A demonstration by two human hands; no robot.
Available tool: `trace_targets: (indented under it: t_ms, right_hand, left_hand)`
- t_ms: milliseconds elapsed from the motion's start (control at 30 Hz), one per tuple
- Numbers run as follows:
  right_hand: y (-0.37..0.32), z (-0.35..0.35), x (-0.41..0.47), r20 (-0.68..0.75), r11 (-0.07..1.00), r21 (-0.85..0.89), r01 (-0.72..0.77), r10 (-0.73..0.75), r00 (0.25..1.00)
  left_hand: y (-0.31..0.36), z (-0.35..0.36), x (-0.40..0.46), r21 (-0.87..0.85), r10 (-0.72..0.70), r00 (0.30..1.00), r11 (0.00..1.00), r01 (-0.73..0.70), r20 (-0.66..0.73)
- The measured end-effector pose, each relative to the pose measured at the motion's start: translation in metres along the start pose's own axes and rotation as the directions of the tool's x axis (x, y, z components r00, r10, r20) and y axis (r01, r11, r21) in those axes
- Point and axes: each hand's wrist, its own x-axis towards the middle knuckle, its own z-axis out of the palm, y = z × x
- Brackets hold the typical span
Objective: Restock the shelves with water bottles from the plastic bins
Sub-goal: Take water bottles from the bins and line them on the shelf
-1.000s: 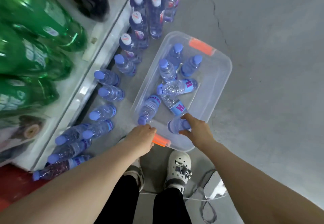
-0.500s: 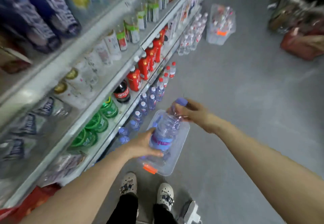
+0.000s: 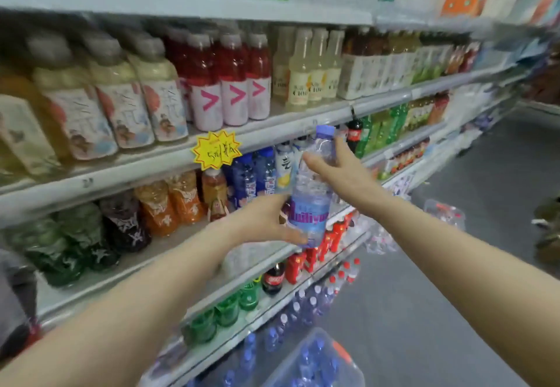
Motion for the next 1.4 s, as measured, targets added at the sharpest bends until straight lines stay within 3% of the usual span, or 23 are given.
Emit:
trace_targets:
  t_ms: [100,167,300,400,533,600,733,867,1067,1233,1400]
  right_hand:
    - [-0.077,-0.01,0.025,0.019,0.98,-0.015,0.2,-0.199,0.98]
    - [-0.131,-0.017,0.045,0.005,0.954,0.032,0.299,-0.299,0.954]
    - [-0.237,-0.017,0.086,-0.053,0.889,0.154,0.43,-0.427,0.903]
    - [-0.303,0.0,0.117,-0.092,0.833,0.215,0.51,-0.503,0.86]
    - [-0.368,0.045,0.156,-0.114,0.799,0.28,0.531,-0.522,0.845]
    - [-0.389,0.074,0.173,-0.123,0.8,0.273,0.534,-0.521,0.845]
    - [-0.41,0.132,0.199,-0.103,0.792,0.212,0.572,-0.564,0.819]
    - [-0.423,0.175,0.213,-0.026,0.796,0.149,0.587,-0.59,0.807]
    - [-0.44,0.207,0.215,0.069,0.813,0.102,0.573,-0.58,0.811]
    - [-0.443,0.201,0.223,0.147,0.836,-0.1,0.539,-0.523,0.839]
    - [-0.446,0.202,0.229,0.114,0.832,-0.107,0.545,-0.534,0.838]
  left_hand:
    - [0.024,-0.092,-0.03,0.156,0.072,0.978,0.987,-0.041,-0.198]
    - [0.041,-0.153,-0.053,0.193,0.132,0.906,0.98,-0.057,-0.402]
    - [0.069,-0.261,-0.105,0.35,0.297,0.612,0.936,-0.035,-0.733]
    - [0.056,-0.33,-0.138,0.435,0.354,0.383,0.888,0.146,-0.853]
    - [0.01,-0.399,-0.176,0.265,0.234,0.126,0.896,0.357,-0.964]
    - [-0.01,-0.418,-0.19,0.132,0.116,0.064,0.9,0.415,-0.991]
    - [-0.043,-0.429,-0.196,-0.152,-0.212,0.11,0.903,0.402,-0.971]
    - [-0.061,-0.433,-0.188,-0.282,-0.348,0.175,0.905,0.318,-0.921]
    - [-0.086,-0.446,-0.18,-0.287,-0.374,0.228,0.895,0.34,-0.899]
    - [-0.094,-0.448,-0.175,-0.249,-0.356,0.248,0.892,0.376,-0.901]
    - [-0.095,-0.449,-0.173,-0.25,-0.351,0.247,0.898,0.363,-0.903]
